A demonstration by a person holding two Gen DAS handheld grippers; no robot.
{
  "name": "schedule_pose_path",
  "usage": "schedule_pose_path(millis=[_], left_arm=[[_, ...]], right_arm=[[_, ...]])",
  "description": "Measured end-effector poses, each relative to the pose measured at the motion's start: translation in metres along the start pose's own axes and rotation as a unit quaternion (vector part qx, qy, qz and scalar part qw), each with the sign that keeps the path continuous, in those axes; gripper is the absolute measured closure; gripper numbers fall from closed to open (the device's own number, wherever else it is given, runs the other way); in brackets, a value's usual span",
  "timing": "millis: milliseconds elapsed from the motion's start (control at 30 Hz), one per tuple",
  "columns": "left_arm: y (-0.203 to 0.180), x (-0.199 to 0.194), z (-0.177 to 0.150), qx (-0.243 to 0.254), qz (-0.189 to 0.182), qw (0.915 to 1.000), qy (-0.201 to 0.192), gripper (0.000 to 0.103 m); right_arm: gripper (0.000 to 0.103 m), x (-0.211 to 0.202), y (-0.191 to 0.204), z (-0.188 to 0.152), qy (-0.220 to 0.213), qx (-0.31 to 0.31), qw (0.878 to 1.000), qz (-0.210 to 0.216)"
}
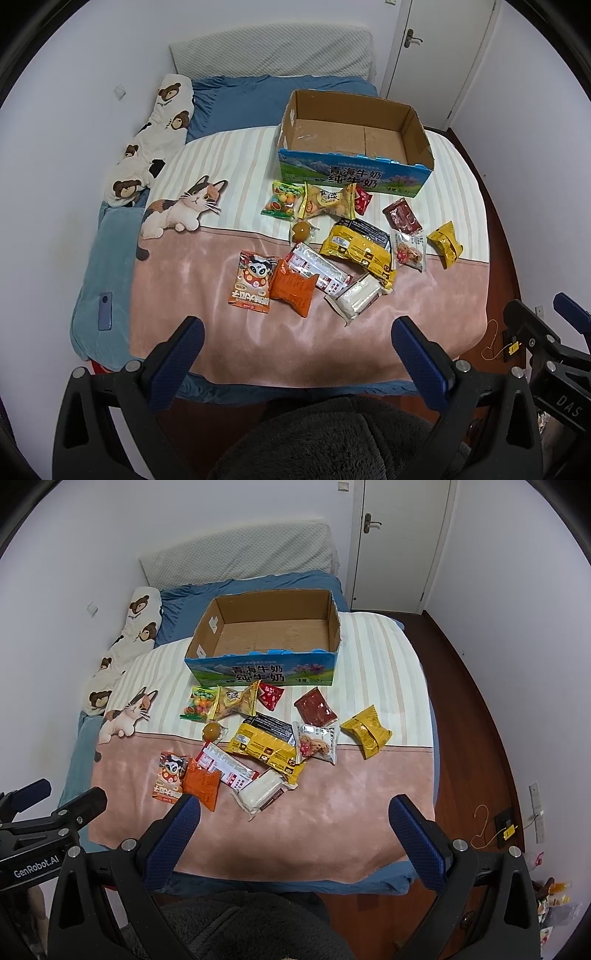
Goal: Organize snacks
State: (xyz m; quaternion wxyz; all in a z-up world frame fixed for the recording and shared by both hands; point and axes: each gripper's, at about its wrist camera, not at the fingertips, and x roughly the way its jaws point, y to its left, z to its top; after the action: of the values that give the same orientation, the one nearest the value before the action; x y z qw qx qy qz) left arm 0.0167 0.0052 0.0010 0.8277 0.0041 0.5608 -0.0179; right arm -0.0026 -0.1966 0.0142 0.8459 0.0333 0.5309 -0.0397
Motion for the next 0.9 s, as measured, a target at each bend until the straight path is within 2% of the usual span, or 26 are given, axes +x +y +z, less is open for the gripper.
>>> schedule_pose_path(millis=[900], left_arm=[[0.0103, 0.0028, -0.0023, 0.004, -0.003, 1.0000, 0.002, 0.000]], right_arm=[[0.000, 0.0035, 0.0060, 0.0040, 0.002, 0.000, 1.000, 0.004]])
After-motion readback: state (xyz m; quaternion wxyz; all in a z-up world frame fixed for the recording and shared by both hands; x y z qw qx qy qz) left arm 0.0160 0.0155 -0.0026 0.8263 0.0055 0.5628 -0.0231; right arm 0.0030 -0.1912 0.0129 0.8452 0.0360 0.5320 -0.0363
